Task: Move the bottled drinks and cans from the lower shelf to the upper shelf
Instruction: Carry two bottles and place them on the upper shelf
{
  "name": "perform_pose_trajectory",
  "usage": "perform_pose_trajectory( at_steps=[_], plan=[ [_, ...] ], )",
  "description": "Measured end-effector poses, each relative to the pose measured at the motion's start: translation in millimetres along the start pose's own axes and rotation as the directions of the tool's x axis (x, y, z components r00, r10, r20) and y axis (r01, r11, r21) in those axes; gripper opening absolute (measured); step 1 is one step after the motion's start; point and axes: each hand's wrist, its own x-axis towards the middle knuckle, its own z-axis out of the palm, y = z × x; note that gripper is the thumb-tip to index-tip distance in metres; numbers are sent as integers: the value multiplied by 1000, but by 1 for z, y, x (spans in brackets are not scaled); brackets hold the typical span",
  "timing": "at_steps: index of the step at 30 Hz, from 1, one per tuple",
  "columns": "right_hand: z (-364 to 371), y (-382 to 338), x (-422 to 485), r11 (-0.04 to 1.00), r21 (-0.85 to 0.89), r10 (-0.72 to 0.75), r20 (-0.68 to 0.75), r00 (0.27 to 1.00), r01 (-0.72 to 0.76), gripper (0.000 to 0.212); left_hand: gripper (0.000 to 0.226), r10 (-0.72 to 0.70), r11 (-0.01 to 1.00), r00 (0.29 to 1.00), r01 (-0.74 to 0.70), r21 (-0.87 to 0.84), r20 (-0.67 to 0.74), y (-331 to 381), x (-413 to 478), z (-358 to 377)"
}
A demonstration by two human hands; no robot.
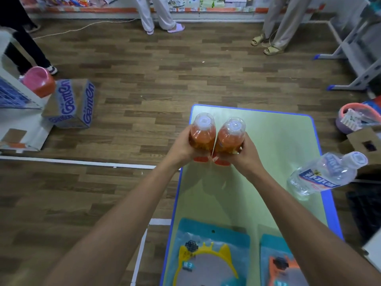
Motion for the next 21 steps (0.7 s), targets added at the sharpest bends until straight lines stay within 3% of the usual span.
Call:
perform_pose_trajectory(
  at_steps=[9,15,21],
  plan=[
    [-2,-30,-25,999,-21,38,-43,998,-39,67,61,-2,999,1000,1,-52,-17,28,-46,-30],
    [21,-102,-36,997,28,-76,69,995,74,68,76,13,987,994,-30,-155,-113,74,-90,-68],
    [57,-188,-63,976,88,-213,218,952,198,63,61,11,979,969,-61,-196,-247,122,-151,-116]
  ],
)
